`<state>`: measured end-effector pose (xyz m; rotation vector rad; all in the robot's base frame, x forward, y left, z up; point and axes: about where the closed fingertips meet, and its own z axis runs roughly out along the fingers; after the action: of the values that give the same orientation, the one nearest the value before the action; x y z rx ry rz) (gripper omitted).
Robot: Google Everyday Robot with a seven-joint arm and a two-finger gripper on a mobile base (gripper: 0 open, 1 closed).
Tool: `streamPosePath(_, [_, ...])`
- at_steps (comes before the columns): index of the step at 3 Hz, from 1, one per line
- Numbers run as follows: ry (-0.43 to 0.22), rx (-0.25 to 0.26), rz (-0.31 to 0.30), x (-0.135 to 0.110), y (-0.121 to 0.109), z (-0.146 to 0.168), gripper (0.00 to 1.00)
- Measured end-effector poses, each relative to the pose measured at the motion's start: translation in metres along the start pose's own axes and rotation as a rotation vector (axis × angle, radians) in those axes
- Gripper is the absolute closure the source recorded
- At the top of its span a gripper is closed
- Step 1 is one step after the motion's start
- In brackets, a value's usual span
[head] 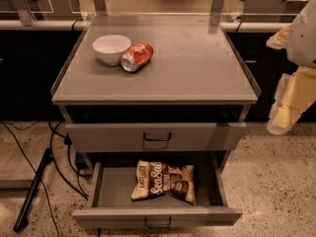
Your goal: Pick brown chip bag from middle drawer and place on counter
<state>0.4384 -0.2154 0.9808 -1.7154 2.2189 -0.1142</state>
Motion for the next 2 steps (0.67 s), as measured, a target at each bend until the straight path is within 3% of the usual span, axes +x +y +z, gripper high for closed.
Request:
streamPosePath(1, [0.0,0.0,0.0,0.0,0.0,0.0,0.0])
streamPosePath(2, [0.0,0.0,0.0,0.0,0.0,0.0,0.14])
